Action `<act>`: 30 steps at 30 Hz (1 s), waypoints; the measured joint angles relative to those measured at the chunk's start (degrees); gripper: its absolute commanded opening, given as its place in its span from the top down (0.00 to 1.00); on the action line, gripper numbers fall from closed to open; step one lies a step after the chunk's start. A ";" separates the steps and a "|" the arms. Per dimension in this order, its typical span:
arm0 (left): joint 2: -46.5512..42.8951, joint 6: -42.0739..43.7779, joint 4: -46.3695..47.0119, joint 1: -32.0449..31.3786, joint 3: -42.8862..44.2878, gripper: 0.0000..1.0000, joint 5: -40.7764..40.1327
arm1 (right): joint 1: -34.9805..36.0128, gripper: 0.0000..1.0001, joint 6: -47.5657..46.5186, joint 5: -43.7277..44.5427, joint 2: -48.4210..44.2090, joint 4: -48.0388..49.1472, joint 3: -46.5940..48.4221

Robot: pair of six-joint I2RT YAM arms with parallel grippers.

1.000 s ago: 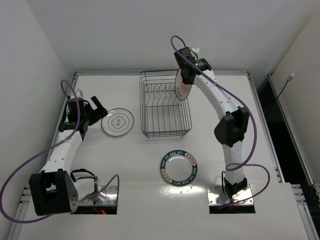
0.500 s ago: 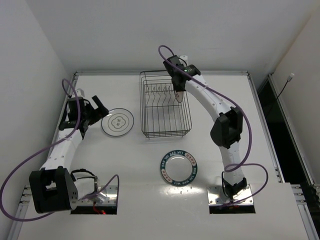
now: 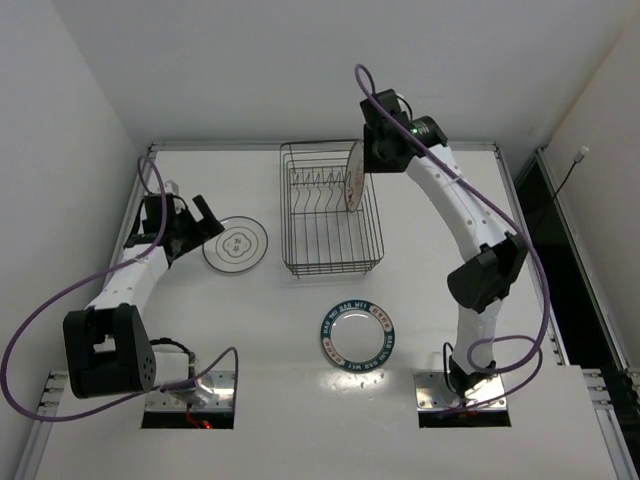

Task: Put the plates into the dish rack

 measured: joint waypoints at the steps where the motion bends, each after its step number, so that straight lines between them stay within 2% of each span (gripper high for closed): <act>1: 0.57 0.04 -0.13 0.00 0.22 0.00 0.13 | -0.46 0.66 -0.24 -0.42 -0.92 -0.17 -0.42; 4: 3.32 0.22 -0.68 0.00 1.14 0.00 1.03 | -1.46 0.66 -1.18 -1.18 -5.75 0.48 -5.62; 11: 10.27 0.22 -1.84 0.90 1.77 0.00 4.63 | -2.67 0.66 -2.71 -5.40 -24.57 3.30 -25.53; 15: 14.43 0.15 -2.19 1.97 1.79 0.03 7.19 | -3.41 0.66 -3.48 -6.67 -30.84 4.17 -29.86; 20: 18.84 0.00 -2.25 2.62 1.99 0.12 10.16 | -4.55 0.66 -4.94 -7.15 -32.09 4.72 -30.64; 24: 20.46 -0.24 -1.66 4.15 2.54 0.39 12.37 | -5.27 0.66 -5.95 -7.34 -32.24 4.70 -30.71; 26: 21.64 -0.46 -1.14 4.98 2.75 0.45 14.16 | -5.64 0.66 -6.40 -7.34 -32.57 4.70 -30.71; 29: 23.58 -0.74 -0.11 6.12 2.97 0.77 16.61 | -6.34 0.66 -7.08 -7.34 -33.33 4.70 -30.69; 30: 24.65 -0.79 0.33 6.21 2.99 0.99 17.64 | -6.60 0.66 -7.32 -7.32 -33.59 4.70 -30.69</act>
